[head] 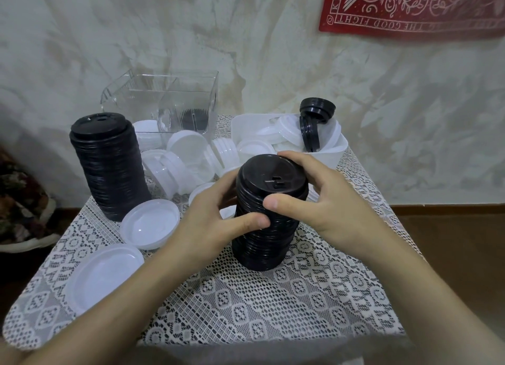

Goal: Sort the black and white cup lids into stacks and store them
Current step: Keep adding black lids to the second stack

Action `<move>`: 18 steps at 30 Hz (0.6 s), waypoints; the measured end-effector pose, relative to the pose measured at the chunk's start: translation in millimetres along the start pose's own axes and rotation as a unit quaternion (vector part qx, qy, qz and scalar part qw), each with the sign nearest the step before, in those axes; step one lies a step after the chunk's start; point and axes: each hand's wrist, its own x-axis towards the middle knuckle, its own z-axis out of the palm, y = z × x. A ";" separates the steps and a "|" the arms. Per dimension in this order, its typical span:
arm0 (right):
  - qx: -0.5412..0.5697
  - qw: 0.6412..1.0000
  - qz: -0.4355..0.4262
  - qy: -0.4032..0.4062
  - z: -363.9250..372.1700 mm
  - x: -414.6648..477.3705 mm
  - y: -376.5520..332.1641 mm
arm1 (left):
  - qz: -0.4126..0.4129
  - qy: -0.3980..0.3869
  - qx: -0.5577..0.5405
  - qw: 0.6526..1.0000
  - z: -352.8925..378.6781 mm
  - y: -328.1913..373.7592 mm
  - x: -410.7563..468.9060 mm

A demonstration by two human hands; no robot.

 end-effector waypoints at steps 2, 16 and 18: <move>-0.010 1.000 0.002 0.011 3.0 -0.3 0.6 | 0.001 -0.003 -0.001 1.000 -1.2 -0.6 -0.6; 0.076 0.995 0.008 -0.058 -13.7 -1.8 7.1 | 0.000 -0.030 -0.052 0.998 -4.6 0.8 3.3; 0.075 0.996 0.006 -0.053 -14.8 -1.2 9.5 | 0.003 -0.012 -0.064 0.998 -3.4 3.3 3.6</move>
